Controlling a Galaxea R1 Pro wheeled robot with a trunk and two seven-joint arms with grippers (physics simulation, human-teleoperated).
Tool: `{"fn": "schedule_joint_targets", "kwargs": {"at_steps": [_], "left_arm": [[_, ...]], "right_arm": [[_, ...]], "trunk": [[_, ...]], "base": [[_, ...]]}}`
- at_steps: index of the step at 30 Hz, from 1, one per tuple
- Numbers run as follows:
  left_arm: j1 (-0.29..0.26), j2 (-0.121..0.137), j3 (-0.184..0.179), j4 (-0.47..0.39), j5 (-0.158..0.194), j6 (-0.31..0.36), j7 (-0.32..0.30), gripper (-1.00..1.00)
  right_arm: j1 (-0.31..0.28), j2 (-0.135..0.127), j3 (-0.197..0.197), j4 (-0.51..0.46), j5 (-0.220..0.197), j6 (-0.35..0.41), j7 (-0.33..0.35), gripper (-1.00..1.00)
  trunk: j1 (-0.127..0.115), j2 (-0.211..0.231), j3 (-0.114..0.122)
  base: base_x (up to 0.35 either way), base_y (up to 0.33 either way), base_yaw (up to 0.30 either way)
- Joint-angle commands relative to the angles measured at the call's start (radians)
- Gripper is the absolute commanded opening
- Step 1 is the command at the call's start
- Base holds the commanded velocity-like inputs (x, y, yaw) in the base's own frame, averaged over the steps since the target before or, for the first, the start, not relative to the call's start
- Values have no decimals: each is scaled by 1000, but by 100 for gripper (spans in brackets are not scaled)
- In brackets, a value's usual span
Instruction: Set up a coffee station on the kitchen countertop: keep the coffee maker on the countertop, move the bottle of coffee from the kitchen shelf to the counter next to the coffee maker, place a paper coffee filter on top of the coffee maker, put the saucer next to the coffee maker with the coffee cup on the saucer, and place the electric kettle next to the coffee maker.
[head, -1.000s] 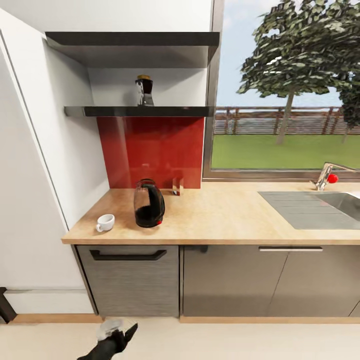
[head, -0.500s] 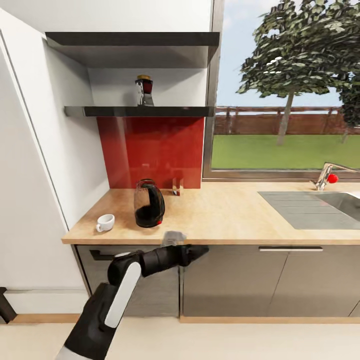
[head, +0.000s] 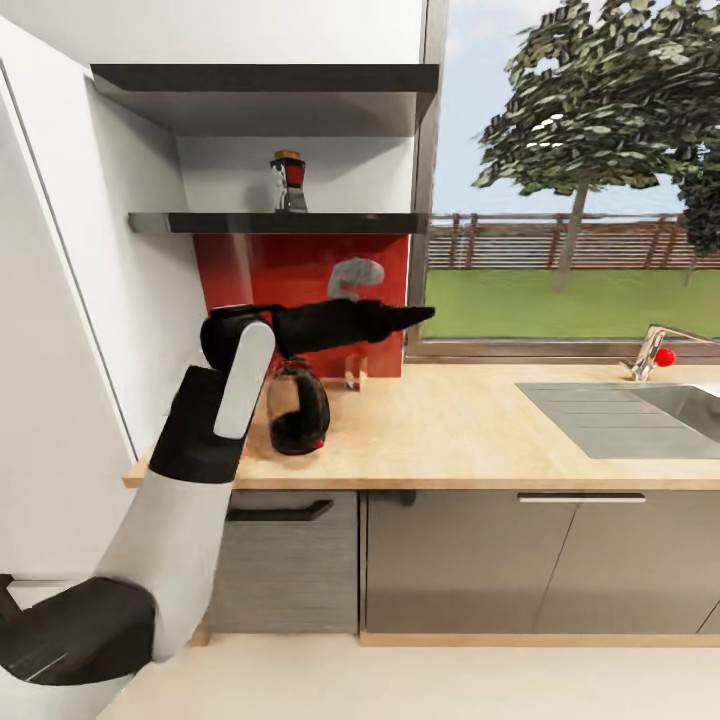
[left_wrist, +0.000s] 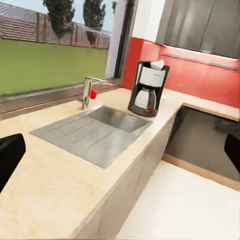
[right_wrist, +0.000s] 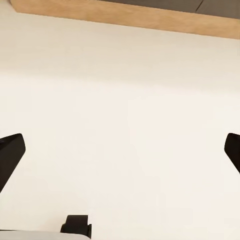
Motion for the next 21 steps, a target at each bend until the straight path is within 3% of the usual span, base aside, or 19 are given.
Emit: {"fn": "schedule_joint_targets", "kwargs": {"at_steps": [1, 3, 4, 8, 11, 12, 14, 17, 19, 21], "left_arm": [[-119, -1, 39, 66, -8, 6, 28, 100], [-237, -1, 71, 136, -11, 7, 99, 100], [-328, -1, 91, 185, -15, 8, 193, 100], [-493, -1, 114, 265, -21, 10, 423, 100], [-561, -1, 120, 309, -23, 10, 491, 100], [-609, -1, 122, 347, -29, 9, 520, 100], [-654, -1, 123, 388, -48, 9, 548, 100], [-698, -1, 124, 429, -108, 8, 590, 100], [-726, 1, 123, 458, -208, 8, 623, 100], [-737, 6, 121, 468, -259, 7, 637, 100]], "right_arm": [[-1, 0, 1, 1, 4, -3, 0, 100], [-1, 0, 1, 4, 5, -3, 0, 100], [-1, 0, 2, 12, 5, -3, 0, 100], [-1, 0, 2, 39, 4, -3, 1, 100], [-1, 0, 2, 47, 4, -3, 1, 100], [-1, 0, 2, 49, 4, -3, 1, 100], [-1, 0, 2, 51, 4, -4, 1, 100], [-1, 0, 2, 53, 4, -4, 1, 100], [-1, 0, 3, 55, 5, -3, 1, 100], [-1, 0, 4, 59, 30, -3, 2, 100]], "trunk": [[0, -1, -1], [0, -1, -1], [0, -1, -1], [0, -1, -1], [0, -1, -1], [0, -1, -1], [0, -1, -1], [0, -1, -1], [0, -1, -1], [0, -1, -1]], "base": [[0, 0, 0], [0, 0, 0], [0, 0, 0], [0, 0, 0], [0, 0, 0], [0, 0, 0], [0, 0, 0], [0, 0, 0], [0, 0, 0], [0, 0, 0]]}}
